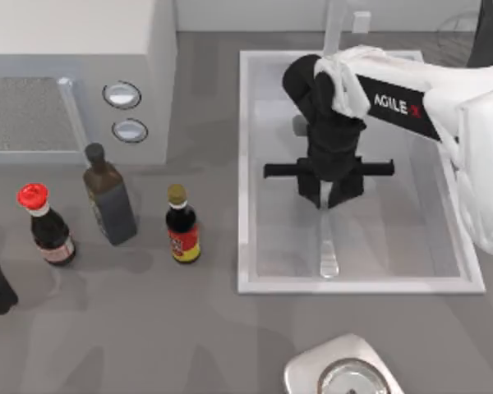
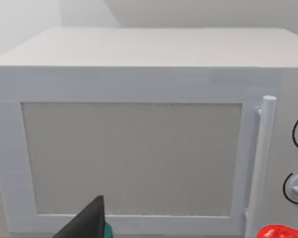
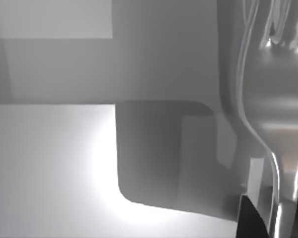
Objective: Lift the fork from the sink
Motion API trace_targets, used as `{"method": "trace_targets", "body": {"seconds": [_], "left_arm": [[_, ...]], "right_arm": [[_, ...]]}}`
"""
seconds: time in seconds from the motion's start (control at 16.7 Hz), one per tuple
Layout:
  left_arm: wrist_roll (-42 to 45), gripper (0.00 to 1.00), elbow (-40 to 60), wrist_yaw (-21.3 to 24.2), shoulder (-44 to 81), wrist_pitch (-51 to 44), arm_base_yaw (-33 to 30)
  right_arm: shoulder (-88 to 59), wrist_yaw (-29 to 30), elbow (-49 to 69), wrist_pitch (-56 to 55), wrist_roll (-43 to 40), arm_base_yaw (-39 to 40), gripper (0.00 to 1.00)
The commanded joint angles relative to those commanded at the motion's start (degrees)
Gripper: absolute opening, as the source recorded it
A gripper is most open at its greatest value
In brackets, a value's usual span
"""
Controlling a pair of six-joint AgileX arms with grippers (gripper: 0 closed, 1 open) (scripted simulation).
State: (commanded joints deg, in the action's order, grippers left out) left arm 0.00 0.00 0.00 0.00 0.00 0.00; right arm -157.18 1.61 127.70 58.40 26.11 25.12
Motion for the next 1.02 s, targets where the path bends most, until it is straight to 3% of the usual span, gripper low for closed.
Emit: {"method": "trace_targets", "body": {"seconds": [0.24, 0.72, 1.02], "left_arm": [[0.0, 1.00, 0.0, 0.0, 0.0, 0.0, 0.0], [0.0, 1.00, 0.0, 0.0, 0.0, 0.0, 0.0], [0.0, 1.00, 0.0, 0.0, 0.0, 0.0, 0.0]], "right_arm": [[-1.0, 0.0, 6.5, 6.4, 0.1, 0.1, 0.00], [-2.4, 0.0, 35.0, 32.7, 0.0, 0.0, 0.00], [-2.2, 0.0, 38.6, 36.3, -0.1, -0.1, 0.00]]}}
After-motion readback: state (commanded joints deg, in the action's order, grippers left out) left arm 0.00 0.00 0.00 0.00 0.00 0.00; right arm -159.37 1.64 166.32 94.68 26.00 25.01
